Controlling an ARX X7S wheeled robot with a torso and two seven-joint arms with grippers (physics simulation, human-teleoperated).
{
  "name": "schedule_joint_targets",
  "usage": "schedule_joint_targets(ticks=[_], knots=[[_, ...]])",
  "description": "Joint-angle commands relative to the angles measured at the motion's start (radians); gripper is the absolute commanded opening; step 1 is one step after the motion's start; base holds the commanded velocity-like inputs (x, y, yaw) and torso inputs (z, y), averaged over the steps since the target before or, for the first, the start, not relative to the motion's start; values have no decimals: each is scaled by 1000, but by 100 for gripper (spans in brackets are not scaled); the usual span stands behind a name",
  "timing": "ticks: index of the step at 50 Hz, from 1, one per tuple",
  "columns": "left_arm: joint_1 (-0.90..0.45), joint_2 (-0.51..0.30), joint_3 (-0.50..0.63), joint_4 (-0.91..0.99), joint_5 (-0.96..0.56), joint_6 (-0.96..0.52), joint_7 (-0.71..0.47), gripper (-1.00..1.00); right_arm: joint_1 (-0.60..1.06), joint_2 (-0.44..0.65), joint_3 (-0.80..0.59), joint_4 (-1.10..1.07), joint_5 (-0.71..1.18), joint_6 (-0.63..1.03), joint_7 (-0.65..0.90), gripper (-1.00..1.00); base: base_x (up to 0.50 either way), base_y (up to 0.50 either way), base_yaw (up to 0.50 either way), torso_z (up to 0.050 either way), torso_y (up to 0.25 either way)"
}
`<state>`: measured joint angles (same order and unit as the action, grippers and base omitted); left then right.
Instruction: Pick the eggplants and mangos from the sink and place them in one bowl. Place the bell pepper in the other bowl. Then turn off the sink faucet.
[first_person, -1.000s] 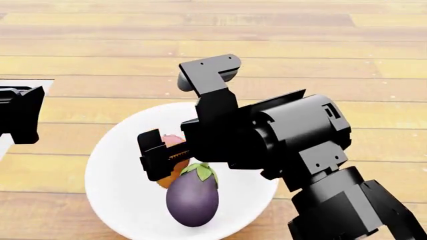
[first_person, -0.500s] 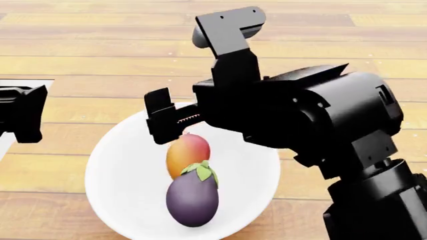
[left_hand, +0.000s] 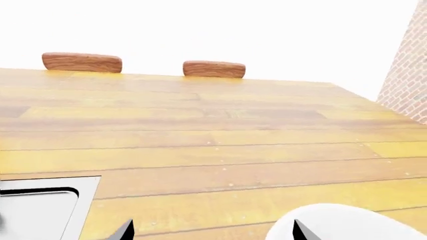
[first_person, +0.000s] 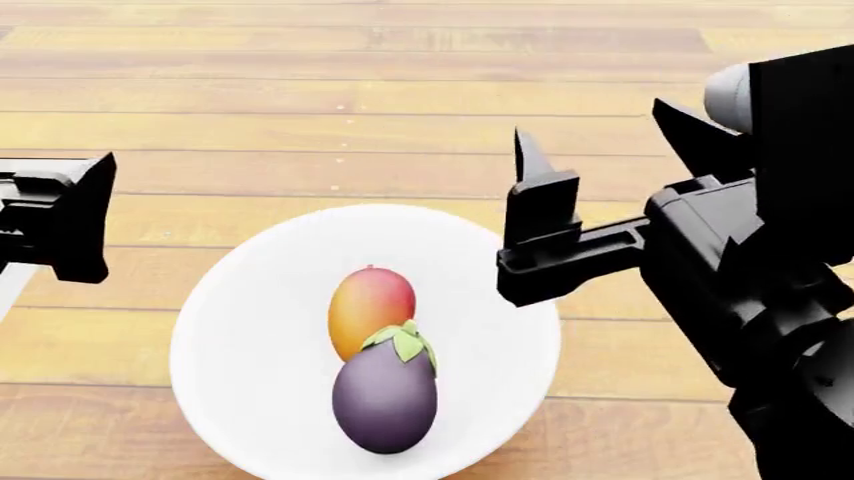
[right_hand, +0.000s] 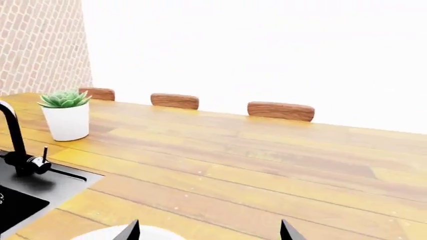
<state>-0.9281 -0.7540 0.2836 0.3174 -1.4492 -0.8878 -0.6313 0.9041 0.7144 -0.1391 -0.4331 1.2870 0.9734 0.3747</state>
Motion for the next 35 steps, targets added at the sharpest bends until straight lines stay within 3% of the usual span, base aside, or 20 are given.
schedule_joint_targets(ticks=[1,18,35], knots=[[25,-10,-32,41,-34,24,-26,100,-103,76,79,-136,27,-20,91,100,-31,0,0,0,0],[75,-8,-41,68,-20,57,-21,100,-239,133,187,-195,113,-41,174,100,-318,26,0,0,0],[97,-25,-49,77,8,76,-6,100,-276,142,197,-232,90,-58,168,100,-43,433,0,0,0]])
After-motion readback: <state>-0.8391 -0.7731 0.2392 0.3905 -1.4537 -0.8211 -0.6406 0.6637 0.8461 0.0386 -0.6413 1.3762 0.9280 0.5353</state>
